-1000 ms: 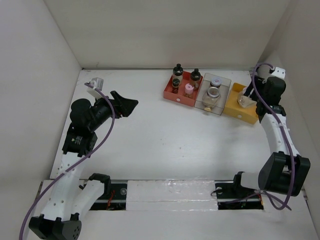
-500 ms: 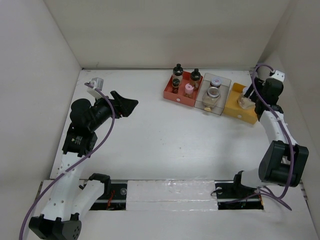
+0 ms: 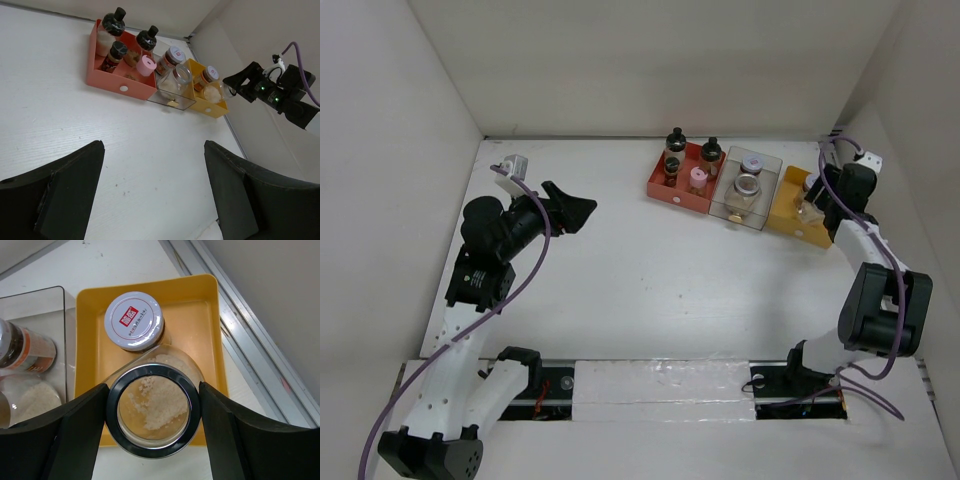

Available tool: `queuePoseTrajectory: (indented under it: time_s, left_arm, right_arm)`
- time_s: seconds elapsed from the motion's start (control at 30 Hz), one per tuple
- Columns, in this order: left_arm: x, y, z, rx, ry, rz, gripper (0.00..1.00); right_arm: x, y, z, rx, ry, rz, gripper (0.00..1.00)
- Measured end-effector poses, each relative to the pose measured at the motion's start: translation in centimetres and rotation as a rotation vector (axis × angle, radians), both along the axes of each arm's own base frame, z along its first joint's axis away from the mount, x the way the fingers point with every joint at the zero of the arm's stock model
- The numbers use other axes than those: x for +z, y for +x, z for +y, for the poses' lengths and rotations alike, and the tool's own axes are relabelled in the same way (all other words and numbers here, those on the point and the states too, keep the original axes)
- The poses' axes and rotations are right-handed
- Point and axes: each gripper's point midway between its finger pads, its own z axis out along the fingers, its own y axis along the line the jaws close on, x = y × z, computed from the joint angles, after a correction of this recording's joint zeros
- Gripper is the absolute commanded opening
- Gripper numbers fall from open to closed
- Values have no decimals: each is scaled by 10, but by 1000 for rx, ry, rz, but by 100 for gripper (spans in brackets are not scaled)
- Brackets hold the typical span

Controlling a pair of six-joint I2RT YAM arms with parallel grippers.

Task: Organize the condiment bottles

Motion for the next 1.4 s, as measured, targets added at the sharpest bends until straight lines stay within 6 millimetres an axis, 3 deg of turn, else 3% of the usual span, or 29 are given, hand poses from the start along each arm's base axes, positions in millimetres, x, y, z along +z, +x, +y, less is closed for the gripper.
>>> queuePoseTrajectory:
  time_s: [0.2,0.33,0.53,0.57,0.63,0.8,0.93,1.03,1.07,1.1,1.2,1.27,1.33,1.4]
  left_arm:
    - [0,0,0,0,0,0,77]
    - [0,0,0,1,0,1,77]
    - [-2,3,1,8,3,7,77]
    - [-2,3,1,9,3,8,78]
    - [-2,3,1,13,3,8,80]
    - [-2,4,2,19,4,8,92]
    - [-3,4,2,20,4,8,100]
    - [-4,5,2,22,5,12,100]
    - [-4,6,3,24,6,14,100]
    - [-5,7,3,28,7,15,100]
    - [-7,10,5,47,12,21,100]
    - [-8,12,7,57,14,24,100]
    - [-8,13,8,69,16,23,100]
    - [-7,14,9,75,15,18,100]
  right_arm:
    - [-14,4,-2,-5,3,22,67]
    - [-36,7,-2,-1,16,70,72]
    - [-35,16,-2,12,20,72,84]
    - [-34,17,-2,15,21,72,93]
    - [-32,18,0,24,21,69,99]
    - [-20,15,4,42,16,57,99]
    - [18,10,7,55,-6,-11,99]
    - [67,1,17,85,-42,-112,99]
    - [94,-5,27,109,-65,-174,99]
    - [103,-7,30,119,-73,-193,99]
    - [159,-27,80,248,-109,-336,99]
    - [194,-49,131,390,-115,-463,99]
    - [214,-76,180,547,-99,-566,99]
    - [220,-99,217,669,-74,-621,99]
